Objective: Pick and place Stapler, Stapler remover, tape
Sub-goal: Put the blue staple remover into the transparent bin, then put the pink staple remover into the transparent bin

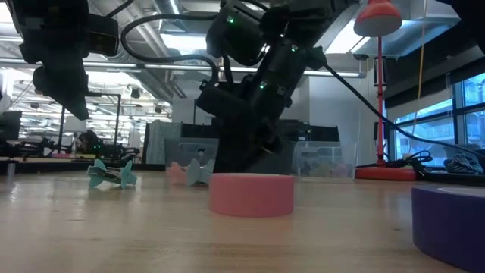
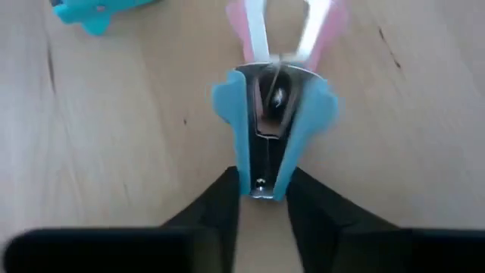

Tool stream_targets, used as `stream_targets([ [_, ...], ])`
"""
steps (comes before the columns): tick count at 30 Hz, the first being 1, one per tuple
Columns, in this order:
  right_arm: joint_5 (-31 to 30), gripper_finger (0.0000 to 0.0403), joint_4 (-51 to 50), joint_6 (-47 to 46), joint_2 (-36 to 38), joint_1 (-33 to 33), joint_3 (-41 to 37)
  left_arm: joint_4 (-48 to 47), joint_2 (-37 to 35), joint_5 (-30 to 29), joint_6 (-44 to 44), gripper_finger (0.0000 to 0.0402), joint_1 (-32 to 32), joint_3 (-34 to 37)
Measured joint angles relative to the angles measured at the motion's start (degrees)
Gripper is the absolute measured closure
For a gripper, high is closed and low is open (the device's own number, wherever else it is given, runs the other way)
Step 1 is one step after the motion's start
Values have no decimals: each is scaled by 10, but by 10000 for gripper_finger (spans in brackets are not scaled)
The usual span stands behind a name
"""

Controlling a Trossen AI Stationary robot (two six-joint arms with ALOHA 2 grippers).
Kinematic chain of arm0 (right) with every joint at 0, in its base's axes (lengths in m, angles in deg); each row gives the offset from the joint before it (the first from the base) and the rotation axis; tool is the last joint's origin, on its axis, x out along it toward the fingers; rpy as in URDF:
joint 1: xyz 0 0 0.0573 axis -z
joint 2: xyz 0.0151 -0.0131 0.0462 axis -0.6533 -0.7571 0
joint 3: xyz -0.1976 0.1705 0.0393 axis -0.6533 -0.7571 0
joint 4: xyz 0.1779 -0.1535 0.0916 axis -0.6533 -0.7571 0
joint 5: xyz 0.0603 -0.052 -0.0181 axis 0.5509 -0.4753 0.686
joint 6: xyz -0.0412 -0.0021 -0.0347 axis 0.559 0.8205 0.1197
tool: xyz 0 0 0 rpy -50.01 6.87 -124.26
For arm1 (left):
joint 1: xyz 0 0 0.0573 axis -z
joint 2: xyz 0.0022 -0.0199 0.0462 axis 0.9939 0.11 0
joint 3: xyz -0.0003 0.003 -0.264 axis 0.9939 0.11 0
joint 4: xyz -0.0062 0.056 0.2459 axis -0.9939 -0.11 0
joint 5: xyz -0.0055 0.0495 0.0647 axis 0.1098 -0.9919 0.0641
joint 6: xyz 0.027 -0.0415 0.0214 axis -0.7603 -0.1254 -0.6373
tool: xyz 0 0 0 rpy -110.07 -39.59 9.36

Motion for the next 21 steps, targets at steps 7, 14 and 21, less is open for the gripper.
stream_targets([
  [7, 15, 337, -23, 13, 7, 0, 0, 0, 0, -1, 0, 135, 0, 0],
  [14, 3, 392, -127, 17, 48, -10, -1, 0, 0, -18, 0, 135, 0, 0],
  [21, -48, 401, -225, -18, 109, -4, -1, -2, 0, -32, -7, 135, 0, 0],
])
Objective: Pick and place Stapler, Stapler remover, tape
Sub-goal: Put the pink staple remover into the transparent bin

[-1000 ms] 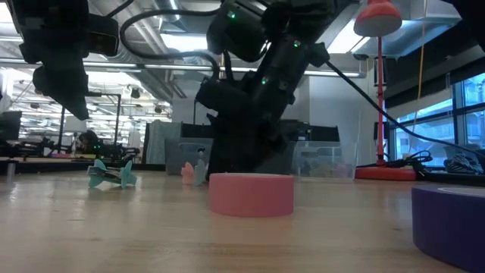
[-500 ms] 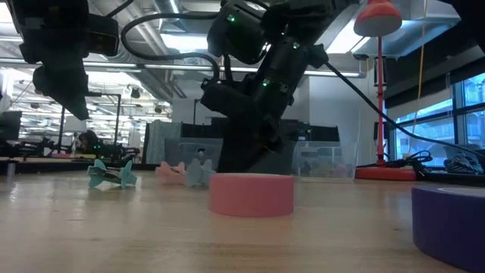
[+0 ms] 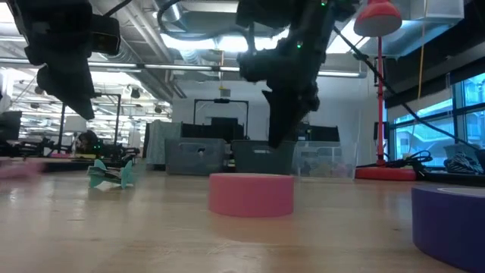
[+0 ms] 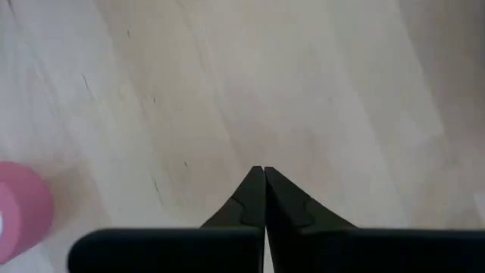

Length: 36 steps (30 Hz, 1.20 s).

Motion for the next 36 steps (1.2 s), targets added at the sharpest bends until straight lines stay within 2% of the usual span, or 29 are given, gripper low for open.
stream_targets([
  [4, 0, 401, 16, 33, 11, 8, 0, -11, 0, -12, -9, 135, 0, 0],
  [7, 1, 401, 26, 47, 13, 12, 0, -44, 0, -13, 25, 135, 0, 0],
  [10, 1, 402, 28, 49, 13, 16, 0, -114, 0, -15, 113, 135, 0, 0],
  [13, -3, 402, 30, 49, 13, 22, 0, -240, 0, -14, 261, 137, 0, 0],
  [16, -2, 393, 48, 49, 13, 30, 1, -246, -2, -53, 300, 147, 0, 0],
  [19, 21, 379, 71, 55, 13, 39, 1, -235, -2, -93, 281, 161, -12, 0],
  [23, 45, 362, 84, 50, 23, 46, 1, -235, -3, -82, 267, 173, -40, 0],
  [26, 47, 343, 88, 41, 42, 52, 1, -221, -3, -51, 229, 175, -60, 0],
  [32, 53, 285, 84, 37, 98, 75, 1, -152, -3, 66, -7, 172, -79, 0],
  [36, 54, 237, 75, 61, 134, 87, 1, -155, -3, 89, -48, 174, -105, 0],
])
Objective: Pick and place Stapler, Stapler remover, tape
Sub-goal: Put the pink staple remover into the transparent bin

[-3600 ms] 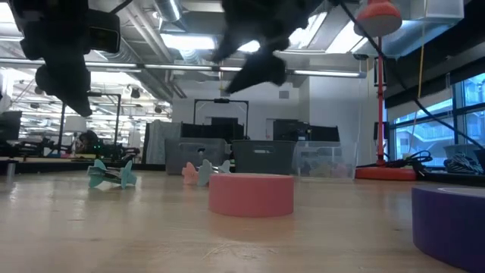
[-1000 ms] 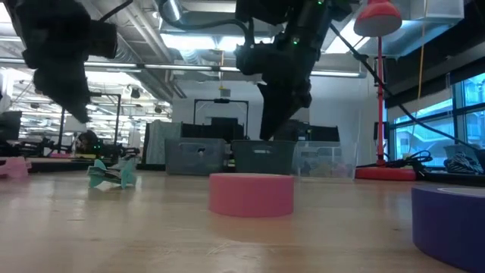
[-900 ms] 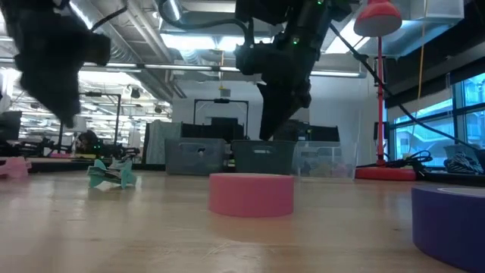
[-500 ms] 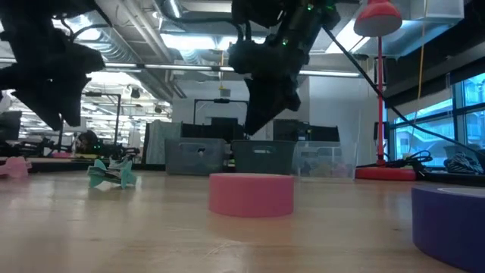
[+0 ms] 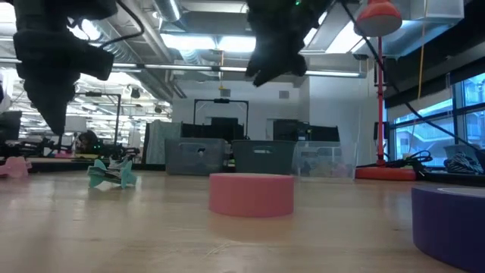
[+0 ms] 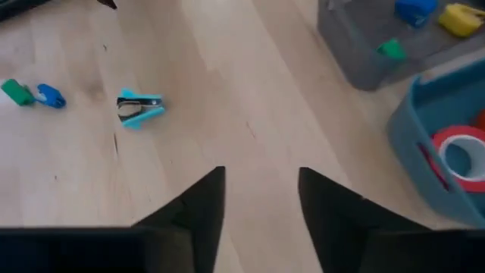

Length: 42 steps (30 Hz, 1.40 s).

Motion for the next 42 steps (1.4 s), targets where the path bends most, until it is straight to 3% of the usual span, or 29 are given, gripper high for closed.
stream_targets([
  [6, 3, 177, -19, 14, 33, 16, 0, -69, 26, 75, -41, 176, -78, 0],
  [10, 4, 158, -21, 16, 39, 24, 0, -99, 67, 97, -106, 176, -118, 0],
  [15, 8, 155, -32, 17, 39, 25, 0, -104, 125, 101, -187, 177, -141, 0],
  [19, 20, 155, -33, 17, 39, 25, 0, -125, 170, 89, -219, 177, -154, -1],
  [23, 23, 155, -31, 26, 39, 25, 0, -124, 195, 117, -233, 177, -165, -1],
  [34, 23, 155, -30, 33, 39, 25, 0, -101, 201, 210, -246, 174, -192, -38],
  [42, 24, 155, -65, 38, 38, 25, 0, -192, 200, 190, -306, 173, -202, -122],
])
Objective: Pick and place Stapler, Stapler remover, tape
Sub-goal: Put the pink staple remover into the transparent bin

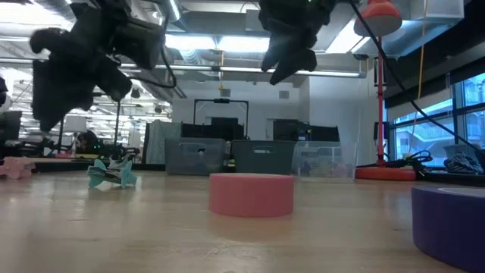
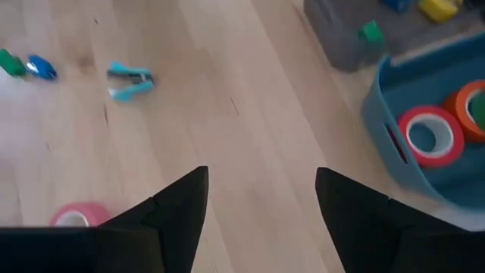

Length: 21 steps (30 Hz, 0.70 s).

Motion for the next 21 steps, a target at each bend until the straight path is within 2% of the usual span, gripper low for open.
stream_targets([
  [6, 0, 155, -21, 3, 0, 0, 0, -11, 0, 41, -72, 171, 0, 5],
  [10, 0, 155, -22, -5, 0, 0, 0, -34, 0, -11, -53, 164, 0, 9],
  [14, 0, 155, -19, -2, 0, 0, 0, -60, 0, -51, -2, 135, 0, 9],
  [21, -1, 155, -16, 8, 0, 0, 0, -51, 15, -80, 17, 82, 0, 9],
])
